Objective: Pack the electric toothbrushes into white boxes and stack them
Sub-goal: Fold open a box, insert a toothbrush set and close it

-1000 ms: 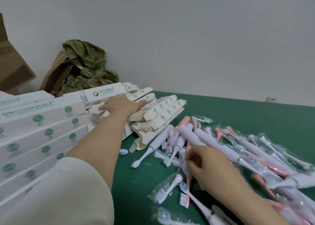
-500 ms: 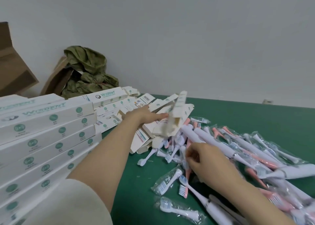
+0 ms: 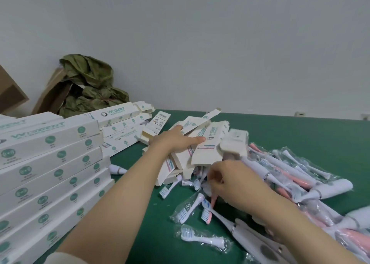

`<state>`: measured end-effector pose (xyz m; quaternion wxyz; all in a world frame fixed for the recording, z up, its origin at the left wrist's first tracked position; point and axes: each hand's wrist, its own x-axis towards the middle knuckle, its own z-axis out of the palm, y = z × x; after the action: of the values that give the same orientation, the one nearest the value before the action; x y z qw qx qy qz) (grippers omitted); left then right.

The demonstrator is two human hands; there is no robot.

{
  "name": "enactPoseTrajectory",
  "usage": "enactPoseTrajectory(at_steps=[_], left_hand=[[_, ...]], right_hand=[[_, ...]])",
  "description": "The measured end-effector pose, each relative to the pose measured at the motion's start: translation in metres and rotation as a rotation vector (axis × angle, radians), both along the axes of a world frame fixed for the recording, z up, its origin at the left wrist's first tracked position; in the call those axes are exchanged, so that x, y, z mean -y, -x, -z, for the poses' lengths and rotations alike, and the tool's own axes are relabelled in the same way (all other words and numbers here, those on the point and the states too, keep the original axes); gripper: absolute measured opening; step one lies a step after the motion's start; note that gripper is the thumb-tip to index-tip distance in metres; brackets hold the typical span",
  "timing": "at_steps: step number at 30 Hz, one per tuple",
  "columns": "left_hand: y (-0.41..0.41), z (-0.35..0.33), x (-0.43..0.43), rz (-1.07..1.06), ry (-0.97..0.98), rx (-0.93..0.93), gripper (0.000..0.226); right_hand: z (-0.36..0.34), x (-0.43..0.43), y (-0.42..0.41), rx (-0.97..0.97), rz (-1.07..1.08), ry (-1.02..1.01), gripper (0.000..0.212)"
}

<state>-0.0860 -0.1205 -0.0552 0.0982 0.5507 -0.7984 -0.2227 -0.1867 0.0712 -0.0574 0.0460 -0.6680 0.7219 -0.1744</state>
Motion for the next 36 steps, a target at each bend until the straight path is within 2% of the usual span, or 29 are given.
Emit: enactPoseTrajectory(at_steps=[4, 6, 8, 9, 11, 13, 15, 17, 19, 20, 22, 24, 27, 30, 33, 36], left_hand=[[-0.005, -0.004, -0.001, -0.025, 0.053, -0.009, 0.113], [-0.017, -0.012, 0.006, -0.053, 0.126, 0.019, 0.099], [-0.026, -0.020, 0.012, -0.077, 0.210, 0.047, 0.087], [-0.029, -0.023, 0.013, -0.072, 0.255, 0.040, 0.080], [-0.032, -0.024, 0.011, -0.038, 0.340, 0.009, 0.063], [-0.034, -0.019, 0.005, -0.027, 0.422, 0.022, 0.053], [-0.034, -0.011, -0.002, -0.034, 0.561, 0.010, 0.046], [-0.034, -0.005, -0.011, -0.029, 0.664, -0.181, 0.040], [-0.032, -0.004, -0.024, 0.014, 0.665, -0.382, 0.033], [-0.029, -0.004, -0.031, 0.048, 0.654, -0.419, 0.029], [-0.022, -0.001, -0.047, 0.136, 0.645, -0.389, 0.024], [-0.014, 0.004, -0.067, 0.247, 0.635, -0.356, 0.030], [0.000, 0.003, -0.095, 0.371, 0.534, -0.429, 0.065], [0.013, -0.014, -0.118, 0.368, 0.516, -0.618, 0.094], [0.016, -0.041, -0.132, 0.347, 0.639, -0.887, 0.095], [0.017, -0.062, -0.141, 0.377, 0.736, -1.066, 0.088]], right_hand=[[-0.010, 0.001, 0.007, 0.191, 0.115, 0.387, 0.014], [-0.010, 0.004, 0.017, 0.101, 0.187, 0.519, 0.027], [-0.009, 0.008, 0.032, -0.059, 0.241, 0.458, 0.056], [-0.009, 0.011, 0.040, -0.077, 0.244, 0.391, 0.067], [-0.012, 0.017, 0.054, 0.012, 0.256, 0.264, 0.078], [-0.012, 0.024, 0.061, 0.083, 0.276, 0.160, 0.066], [-0.010, 0.027, 0.060, 0.004, 0.296, 0.111, 0.039], [-0.008, 0.027, 0.059, -0.102, 0.321, 0.157, 0.022], [-0.008, 0.028, 0.059, -0.174, 0.313, 0.219, 0.020], [-0.011, 0.029, 0.059, -0.207, 0.285, 0.231, 0.021], [-0.017, 0.030, 0.056, -0.261, 0.259, 0.247, 0.023], [-0.024, 0.027, 0.053, -0.238, 0.281, 0.350, 0.020], [-0.043, 0.016, 0.044, -0.073, 0.304, 0.735, 0.015], [-0.072, 0.002, 0.030, 0.275, 0.288, 1.023, 0.013], [-0.089, -0.013, 0.014, 0.678, 0.196, 1.064, 0.021], [-0.095, -0.024, 0.004, 0.803, 0.112, 1.089, 0.025]])
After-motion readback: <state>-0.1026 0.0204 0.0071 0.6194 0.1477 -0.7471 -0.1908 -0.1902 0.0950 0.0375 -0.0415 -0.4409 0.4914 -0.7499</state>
